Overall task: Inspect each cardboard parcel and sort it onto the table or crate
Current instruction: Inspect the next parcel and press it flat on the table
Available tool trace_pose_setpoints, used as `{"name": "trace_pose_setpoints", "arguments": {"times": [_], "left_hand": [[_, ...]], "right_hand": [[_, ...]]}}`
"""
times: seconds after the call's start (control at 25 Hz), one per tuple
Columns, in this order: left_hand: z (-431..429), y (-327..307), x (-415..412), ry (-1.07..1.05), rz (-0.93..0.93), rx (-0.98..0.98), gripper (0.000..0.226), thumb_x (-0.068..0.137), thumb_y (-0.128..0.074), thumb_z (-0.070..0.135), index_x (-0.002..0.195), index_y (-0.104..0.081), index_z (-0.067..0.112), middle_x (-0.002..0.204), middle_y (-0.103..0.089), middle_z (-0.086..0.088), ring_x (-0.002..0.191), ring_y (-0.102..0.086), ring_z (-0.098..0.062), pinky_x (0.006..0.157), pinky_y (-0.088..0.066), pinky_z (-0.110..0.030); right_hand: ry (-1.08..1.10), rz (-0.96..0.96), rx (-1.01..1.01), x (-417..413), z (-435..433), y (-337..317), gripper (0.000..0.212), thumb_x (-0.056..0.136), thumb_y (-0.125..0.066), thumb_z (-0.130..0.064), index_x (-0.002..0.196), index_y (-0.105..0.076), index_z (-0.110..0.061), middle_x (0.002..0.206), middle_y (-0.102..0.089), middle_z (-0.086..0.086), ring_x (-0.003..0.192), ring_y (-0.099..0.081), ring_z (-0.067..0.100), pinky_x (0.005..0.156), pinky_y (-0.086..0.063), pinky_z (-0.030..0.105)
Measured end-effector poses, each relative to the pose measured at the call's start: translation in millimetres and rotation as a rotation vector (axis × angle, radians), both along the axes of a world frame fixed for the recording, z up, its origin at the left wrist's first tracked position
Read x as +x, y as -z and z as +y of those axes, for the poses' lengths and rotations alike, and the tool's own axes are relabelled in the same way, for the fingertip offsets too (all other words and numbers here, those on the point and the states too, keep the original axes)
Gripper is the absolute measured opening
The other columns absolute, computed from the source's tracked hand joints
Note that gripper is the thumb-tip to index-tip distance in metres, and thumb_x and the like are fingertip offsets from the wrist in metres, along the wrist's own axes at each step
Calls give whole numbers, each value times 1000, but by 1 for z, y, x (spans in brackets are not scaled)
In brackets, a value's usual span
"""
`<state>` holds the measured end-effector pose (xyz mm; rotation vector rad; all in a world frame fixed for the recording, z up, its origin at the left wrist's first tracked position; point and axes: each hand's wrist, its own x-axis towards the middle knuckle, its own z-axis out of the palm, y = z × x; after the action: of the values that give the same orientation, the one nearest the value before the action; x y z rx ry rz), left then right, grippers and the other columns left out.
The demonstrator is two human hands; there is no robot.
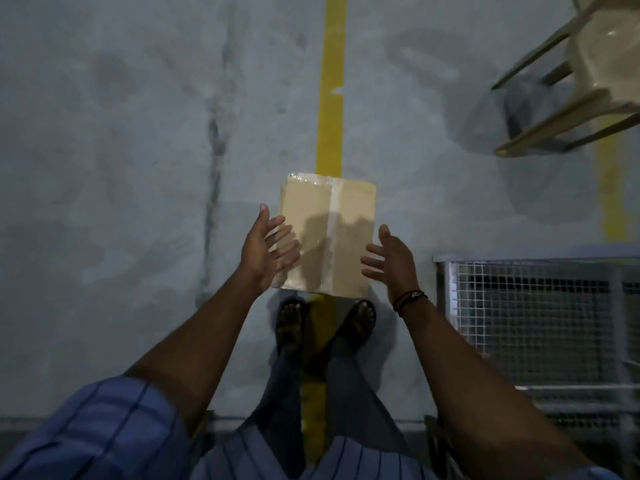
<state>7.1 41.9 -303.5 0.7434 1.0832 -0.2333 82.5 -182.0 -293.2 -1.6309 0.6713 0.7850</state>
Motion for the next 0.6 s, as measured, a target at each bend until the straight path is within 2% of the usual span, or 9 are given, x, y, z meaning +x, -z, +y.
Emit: {"name": "trace_pose_setpoints", "arguments": {"times": [0.04, 0.12, 0.16, 0.24, 0.32, 0.4, 0.48, 0.6], "left_hand": [[0, 15, 3, 22, 17, 48, 65, 98, -51, 67, 138, -62, 18, 138, -62, -3, 125, -63, -31, 93, -58, -44], [-4, 49, 8, 112, 62, 260, 54, 101, -50, 62, 131, -65, 20, 136, -61, 2, 131, -57, -28, 109, -48, -44], [-7, 65, 10, 173, 67, 408, 46, 103, -52, 56, 129, -66, 21, 132, -62, 4, 132, -56, -25, 112, -44, -40], [-12, 92, 13, 287, 74, 673, 41, 100, -61, 52, 129, -67, 22, 129, -65, 7, 131, -58, -18, 112, -42, -34], [-16, 117, 14, 390, 97, 807, 51, 93, -70, 53, 135, -65, 25, 136, -64, 6, 130, -57, -14, 111, -42, -32], [-21, 129, 14, 497, 76, 841, 67, 86, -76, 56, 143, -58, 25, 135, -63, 4, 122, -58, -13, 103, -43, -27], [-26, 136, 14, 625, 66, 896, 85, 76, -76, 63, 149, -48, 31, 135, -59, -4, 117, -57, -19, 102, -45, -33], [-29, 141, 17, 818, 156, 981, 99, 76, -83, 59, 157, -31, 40, 149, -44, -18, 132, -50, -39, 110, -43, -46]], "right_hand": [[-93, -59, -116, 4, -2, 20, 56, 100, -55, -59, 140, -54, -20, 135, -64, 12, 116, -67, 35, 101, -55, 54], [-272, -160, -278, 9, -6, 60, 60, 98, -60, -58, 143, -55, -19, 141, -62, 10, 124, -62, 30, 109, -49, 44], [-342, -199, -332, 9, -8, 76, 59, 100, -61, -51, 148, -51, -18, 145, -58, 10, 130, -57, 29, 111, -44, 37], [-477, -265, -450, 8, -13, 106, 67, 100, -63, -43, 157, -39, -16, 156, -43, 13, 142, -43, 33, 115, -36, 40], [-601, -281, -538, 6, -18, 131, 82, 97, -65, -43, 164, -23, -19, 166, -23, 13, 147, -32, 38, 119, -34, 50], [-680, -269, -528, 4, -18, 146, 95, 94, -68, -45, 166, -10, -24, 169, -10, 13, 146, -33, 42, 116, -38, 55], [-737, -283, -464, 3, -14, 156, 103, 89, -70, -48, 166, -5, -25, 168, -9, 16, 143, -38, 45, 113, -43, 55], [-773, -296, -454, 7, -5, 158, 106, 87, -71, -53, 166, -5, -27, 164, -14, 18, 143, -34, 46, 115, -39, 56]]}}
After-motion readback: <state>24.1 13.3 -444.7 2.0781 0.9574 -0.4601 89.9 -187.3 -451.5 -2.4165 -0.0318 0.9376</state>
